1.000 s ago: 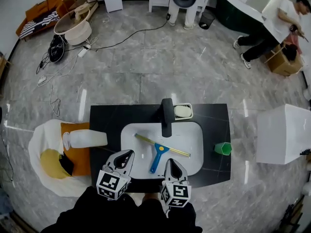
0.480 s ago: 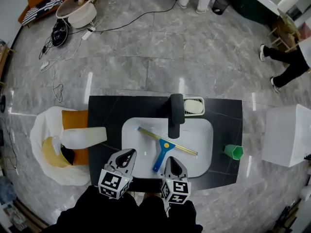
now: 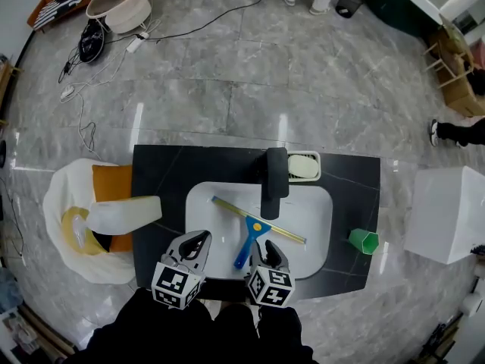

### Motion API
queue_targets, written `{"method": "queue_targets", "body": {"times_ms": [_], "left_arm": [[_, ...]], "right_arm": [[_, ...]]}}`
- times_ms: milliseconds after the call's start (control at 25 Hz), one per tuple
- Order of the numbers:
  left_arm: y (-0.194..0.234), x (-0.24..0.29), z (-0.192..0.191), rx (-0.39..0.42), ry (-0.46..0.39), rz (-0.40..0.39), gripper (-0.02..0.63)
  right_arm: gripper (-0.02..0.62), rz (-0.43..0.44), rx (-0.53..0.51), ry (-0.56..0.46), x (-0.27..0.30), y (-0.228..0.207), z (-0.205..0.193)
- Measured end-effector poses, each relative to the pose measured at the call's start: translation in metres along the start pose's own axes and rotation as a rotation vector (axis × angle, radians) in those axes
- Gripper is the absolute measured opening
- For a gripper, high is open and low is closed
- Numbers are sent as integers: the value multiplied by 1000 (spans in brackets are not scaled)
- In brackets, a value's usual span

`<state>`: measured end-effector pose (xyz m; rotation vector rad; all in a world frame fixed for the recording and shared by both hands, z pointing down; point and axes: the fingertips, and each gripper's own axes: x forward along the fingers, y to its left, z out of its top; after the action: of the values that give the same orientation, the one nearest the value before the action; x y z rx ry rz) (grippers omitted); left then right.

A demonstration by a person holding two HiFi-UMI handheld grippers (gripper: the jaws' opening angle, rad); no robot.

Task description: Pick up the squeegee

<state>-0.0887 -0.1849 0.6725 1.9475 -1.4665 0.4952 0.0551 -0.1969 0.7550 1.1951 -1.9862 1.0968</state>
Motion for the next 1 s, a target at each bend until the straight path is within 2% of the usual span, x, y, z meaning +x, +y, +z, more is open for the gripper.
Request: {"method": "queue_targets", "body": {"times_ms": [200,360,600,1000], "left_arm": [[3,5,-2,-14,6,7,25],[8,8,-6,-27,15,18,25],[11,14,-12,-45,28,32,25],[25,20,-22,-75,46,68,25]], "right_arm": [[277,9,64,97,22,-2,-16],[317,0,76,146,37,-4,-25],[334,5,115,216,56,-8,-40],[324,18,169,304,77,-9,-51]]}}
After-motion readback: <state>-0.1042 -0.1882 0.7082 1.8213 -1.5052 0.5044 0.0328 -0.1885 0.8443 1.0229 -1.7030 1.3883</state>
